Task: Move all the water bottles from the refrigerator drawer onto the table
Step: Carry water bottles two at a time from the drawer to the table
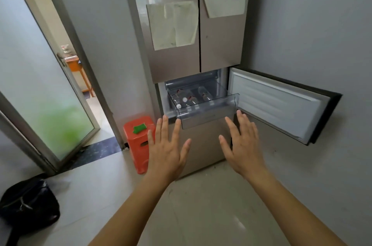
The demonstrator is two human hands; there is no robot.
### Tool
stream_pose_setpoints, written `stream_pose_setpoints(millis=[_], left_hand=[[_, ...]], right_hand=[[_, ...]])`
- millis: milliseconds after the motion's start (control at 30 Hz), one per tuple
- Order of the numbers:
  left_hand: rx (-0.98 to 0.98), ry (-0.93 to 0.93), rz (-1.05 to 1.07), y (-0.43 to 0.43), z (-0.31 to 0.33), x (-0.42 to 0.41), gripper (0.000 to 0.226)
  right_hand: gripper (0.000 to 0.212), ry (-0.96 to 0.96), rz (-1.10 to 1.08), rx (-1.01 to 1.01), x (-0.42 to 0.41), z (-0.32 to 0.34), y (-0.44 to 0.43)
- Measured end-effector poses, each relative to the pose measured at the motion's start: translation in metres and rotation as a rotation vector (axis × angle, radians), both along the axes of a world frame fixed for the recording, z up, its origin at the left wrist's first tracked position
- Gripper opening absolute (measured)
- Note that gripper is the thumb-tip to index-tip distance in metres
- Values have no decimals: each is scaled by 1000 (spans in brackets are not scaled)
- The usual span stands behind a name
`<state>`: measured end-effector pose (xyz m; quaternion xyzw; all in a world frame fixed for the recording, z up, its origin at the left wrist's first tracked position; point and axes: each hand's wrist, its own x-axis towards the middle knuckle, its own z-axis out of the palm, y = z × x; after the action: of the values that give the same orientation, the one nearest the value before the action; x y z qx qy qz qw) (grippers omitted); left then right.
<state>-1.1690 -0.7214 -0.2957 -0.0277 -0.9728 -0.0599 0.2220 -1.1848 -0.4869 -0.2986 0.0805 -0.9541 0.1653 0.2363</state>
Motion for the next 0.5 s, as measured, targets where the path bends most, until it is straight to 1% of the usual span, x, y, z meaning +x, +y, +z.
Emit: stream_pose_setpoints(millis=[100,267,500], left_hand=[[-27,-8,11,7,-4,-36,68],[-19,-24,24,1,-14,-117,67],[0,-190,-19,-10,-32,-254,73]], right_hand=[[62,-27,27,-4,-42,-6,9],[61,-54,62,-1,-124,-27,4],[60,-107,18,54,-256,-43,-9]])
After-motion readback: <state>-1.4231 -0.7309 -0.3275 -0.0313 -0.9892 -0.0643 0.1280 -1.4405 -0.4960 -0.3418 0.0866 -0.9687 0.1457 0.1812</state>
